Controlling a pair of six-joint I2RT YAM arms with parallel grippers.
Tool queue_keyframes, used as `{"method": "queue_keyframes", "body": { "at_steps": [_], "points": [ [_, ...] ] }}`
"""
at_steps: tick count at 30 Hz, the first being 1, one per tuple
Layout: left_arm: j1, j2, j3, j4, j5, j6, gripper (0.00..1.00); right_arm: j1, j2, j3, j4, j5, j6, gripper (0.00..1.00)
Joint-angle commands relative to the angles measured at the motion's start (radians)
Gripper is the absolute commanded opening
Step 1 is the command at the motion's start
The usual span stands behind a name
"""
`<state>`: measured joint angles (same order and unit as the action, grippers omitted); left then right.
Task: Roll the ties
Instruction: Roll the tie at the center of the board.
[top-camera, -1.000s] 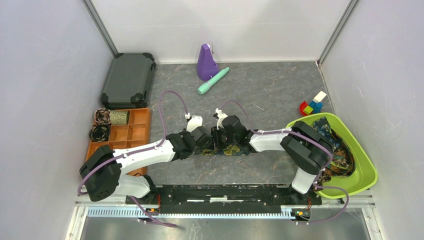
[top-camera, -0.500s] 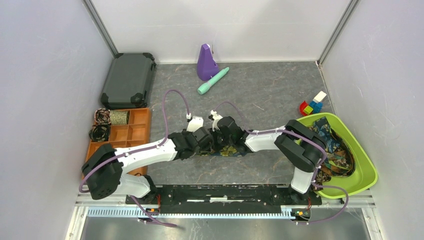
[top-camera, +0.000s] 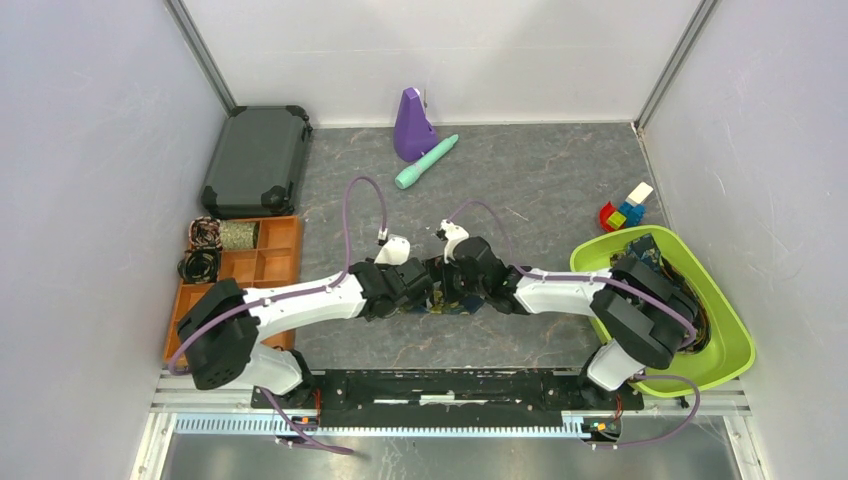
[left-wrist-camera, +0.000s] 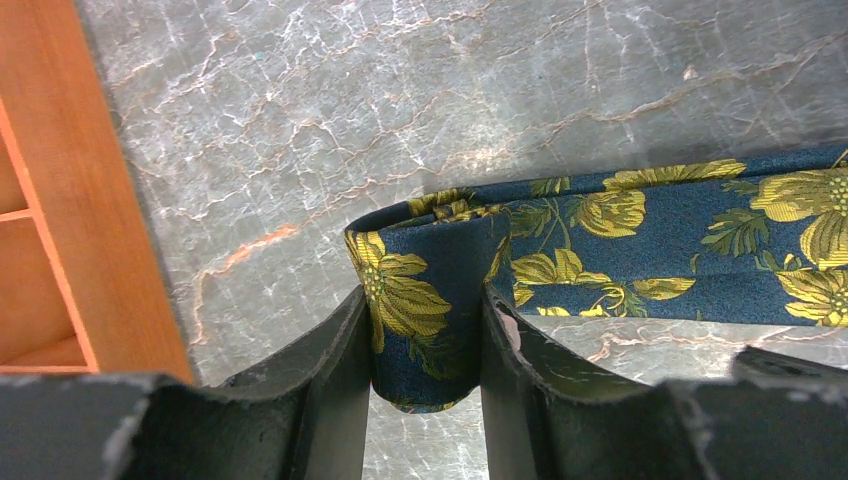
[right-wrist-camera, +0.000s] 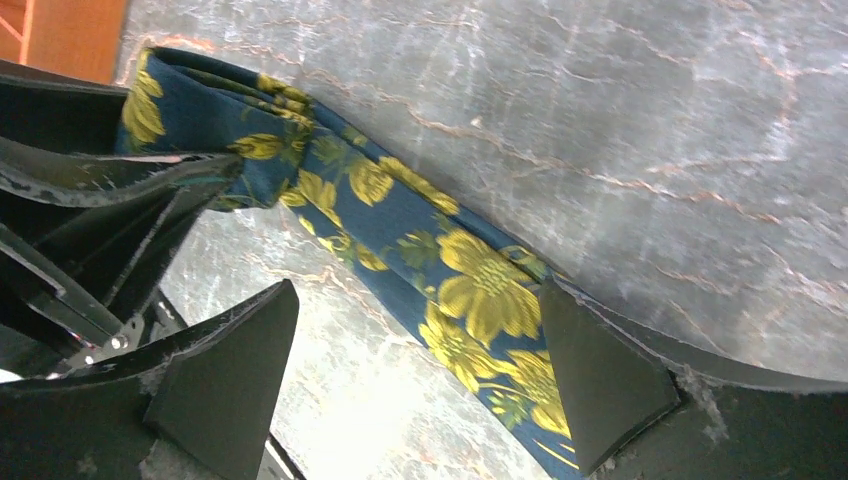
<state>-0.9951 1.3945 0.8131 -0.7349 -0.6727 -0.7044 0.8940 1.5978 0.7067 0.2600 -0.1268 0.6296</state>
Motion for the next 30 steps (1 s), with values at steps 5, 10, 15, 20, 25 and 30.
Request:
{"method": "queue_keyframes", "body": {
  "at_steps": [5, 10, 15, 20, 25, 30],
  "points": [
    [-0.042, 0.116, 0.095, -0.149, -0.122, -0.091, 0.34, -0.045, -0.152, -0.117, -0.019, 0.194, 0.051, 0.98],
    [-0.067, 0.186, 0.123, -0.155, -0.131, -0.104, 0.34, -0.101, -0.207, -0.171, -0.03, 0.191, 0.085, 0.98],
    [-0.095, 0.268, 0.161, -0.182, -0.154, -0.135, 0.33, -0.123, -0.287, -0.214, -0.033, 0.219, 0.069, 0.98],
    [-0.127, 0.37, 0.212, -0.226, -0.186, -0.175, 0.33, -0.131, -0.352, -0.231, -0.033, 0.239, 0.037, 0.98],
    [-0.158, 0.447, 0.248, -0.219, -0.167, -0.191, 0.33, -0.141, -0.385, -0.229, -0.061, 0.252, 0.023, 0.98],
    [-0.171, 0.484, 0.25, -0.144, -0.101, -0.153, 0.36, -0.148, -0.419, -0.233, -0.086, 0.281, 0.018, 0.98]
  ]
}}
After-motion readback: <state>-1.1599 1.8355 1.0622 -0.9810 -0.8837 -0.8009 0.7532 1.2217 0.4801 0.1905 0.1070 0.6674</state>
